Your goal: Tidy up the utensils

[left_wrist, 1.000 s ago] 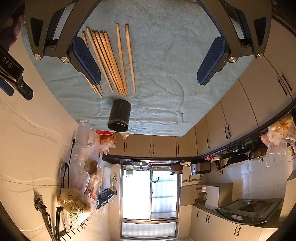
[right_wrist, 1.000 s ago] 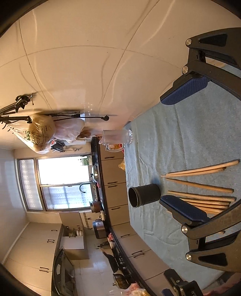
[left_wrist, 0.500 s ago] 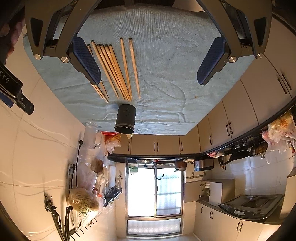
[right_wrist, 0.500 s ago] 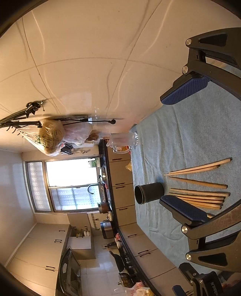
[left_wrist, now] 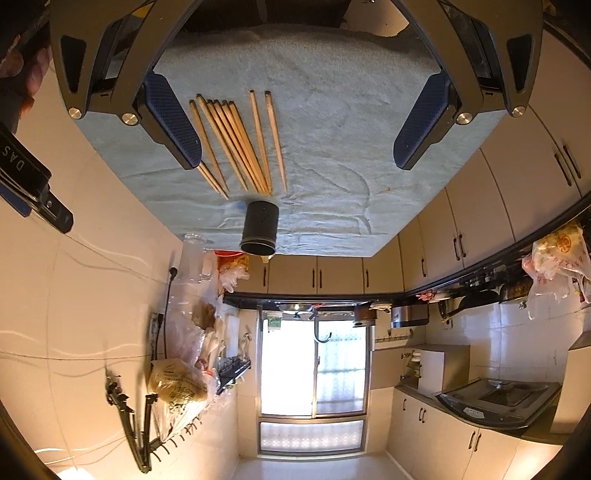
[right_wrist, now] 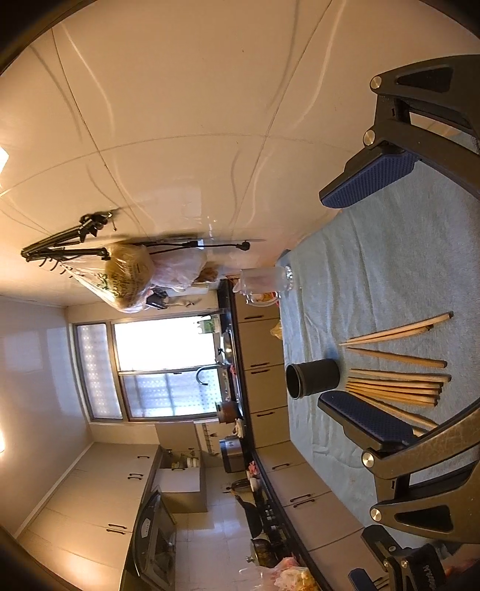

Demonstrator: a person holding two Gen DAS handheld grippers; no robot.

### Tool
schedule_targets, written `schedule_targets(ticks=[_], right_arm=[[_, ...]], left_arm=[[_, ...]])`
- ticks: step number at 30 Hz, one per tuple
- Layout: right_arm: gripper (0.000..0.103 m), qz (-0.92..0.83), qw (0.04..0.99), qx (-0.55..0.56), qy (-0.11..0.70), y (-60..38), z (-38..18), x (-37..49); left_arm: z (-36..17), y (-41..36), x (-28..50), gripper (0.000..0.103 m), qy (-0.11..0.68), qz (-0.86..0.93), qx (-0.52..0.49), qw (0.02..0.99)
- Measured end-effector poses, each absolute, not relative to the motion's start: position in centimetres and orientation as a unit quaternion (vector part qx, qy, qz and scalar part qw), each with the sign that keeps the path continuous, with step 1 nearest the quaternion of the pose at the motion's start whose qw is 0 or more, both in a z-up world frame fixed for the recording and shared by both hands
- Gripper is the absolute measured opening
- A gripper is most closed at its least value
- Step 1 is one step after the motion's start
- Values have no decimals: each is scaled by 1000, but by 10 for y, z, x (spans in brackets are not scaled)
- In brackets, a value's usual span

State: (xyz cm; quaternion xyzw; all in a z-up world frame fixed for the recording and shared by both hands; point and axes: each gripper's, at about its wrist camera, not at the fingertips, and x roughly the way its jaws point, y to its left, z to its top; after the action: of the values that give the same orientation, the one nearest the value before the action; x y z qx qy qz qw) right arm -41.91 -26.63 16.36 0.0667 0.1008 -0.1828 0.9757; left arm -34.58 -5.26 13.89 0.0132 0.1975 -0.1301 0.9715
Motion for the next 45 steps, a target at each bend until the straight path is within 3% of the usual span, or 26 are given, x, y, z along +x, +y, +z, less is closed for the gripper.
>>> schedule_targets(ticks=[20,31,45], right_arm=[[103,-200,979,31,39,-253,166,-435],[103,-248,968,-28,23,-248,153,-420],[103,-216,972,1,86,-264,133,-389]], left_arm=[[150,-53,-369,103,103,-99,10,990],[134,-56,-340,103,159,-103,10,982],[112,-62,-302,103,207,-85,16,975]])
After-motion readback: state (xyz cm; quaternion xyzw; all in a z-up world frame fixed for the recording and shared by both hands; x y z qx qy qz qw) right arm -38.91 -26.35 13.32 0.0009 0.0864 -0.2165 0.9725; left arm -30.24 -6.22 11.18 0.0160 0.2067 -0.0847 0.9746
